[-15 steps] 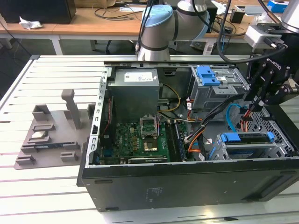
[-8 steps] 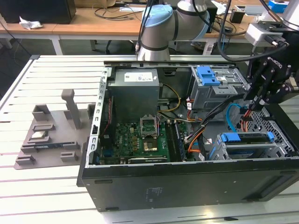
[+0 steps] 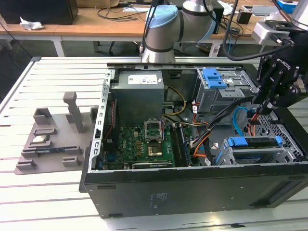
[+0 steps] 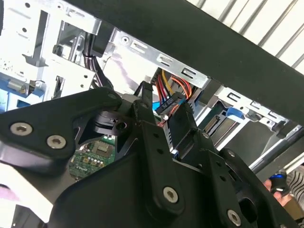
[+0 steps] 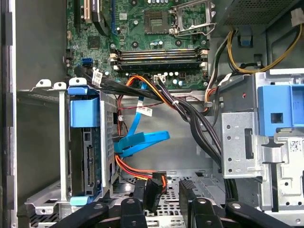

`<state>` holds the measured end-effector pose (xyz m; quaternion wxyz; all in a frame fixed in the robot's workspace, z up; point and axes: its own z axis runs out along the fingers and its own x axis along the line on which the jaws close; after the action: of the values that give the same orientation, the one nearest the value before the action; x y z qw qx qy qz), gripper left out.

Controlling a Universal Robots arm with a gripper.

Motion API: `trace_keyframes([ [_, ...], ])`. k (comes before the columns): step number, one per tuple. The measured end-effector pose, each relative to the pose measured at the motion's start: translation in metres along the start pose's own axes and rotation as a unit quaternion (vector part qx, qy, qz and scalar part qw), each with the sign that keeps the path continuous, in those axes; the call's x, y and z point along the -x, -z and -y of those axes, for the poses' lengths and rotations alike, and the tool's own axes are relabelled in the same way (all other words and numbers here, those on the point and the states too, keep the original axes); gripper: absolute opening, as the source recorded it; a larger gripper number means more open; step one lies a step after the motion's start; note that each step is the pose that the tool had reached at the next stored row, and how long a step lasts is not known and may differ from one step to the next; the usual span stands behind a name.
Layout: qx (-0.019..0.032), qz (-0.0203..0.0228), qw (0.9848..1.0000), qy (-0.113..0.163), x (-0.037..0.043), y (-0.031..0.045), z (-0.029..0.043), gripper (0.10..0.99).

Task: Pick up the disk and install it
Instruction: 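Insert the first disk wire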

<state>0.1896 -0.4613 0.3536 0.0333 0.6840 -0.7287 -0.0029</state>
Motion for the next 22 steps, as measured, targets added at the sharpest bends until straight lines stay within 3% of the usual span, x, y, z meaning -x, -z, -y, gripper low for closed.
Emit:
trace_keyframes([
  [2, 0.0004, -0.0038, 0.9999, -0.013, -0.0001, 0.0000, 0.0006, 0.420],
  [5, 0.0017, -0.0038, 0.9999, -0.014, -0.0004, 0.0000, 0.0038, 0.420],
  [12, 0.0017, -0.0038, 0.9999, -0.014, -0.0004, 0.0000, 0.0038, 0.408],
  [14, 0.0017, -0.0039, 0.9999, -0.014, -0.0004, 0.0000, 0.0038, 0.275],
  [15, 0.0017, -0.0038, 0.9999, -0.014, -0.0004, 0.0000, 0.0038, 0.275],
  [16, 0.0017, -0.0038, 0.9999, -0.014, -0.0004, 0.0000, 0.0038, 0.157],
  [22, 0.0017, -0.0038, 0.9999, -0.014, -0.0004, 0.0000, 0.0038, 0.106],
])
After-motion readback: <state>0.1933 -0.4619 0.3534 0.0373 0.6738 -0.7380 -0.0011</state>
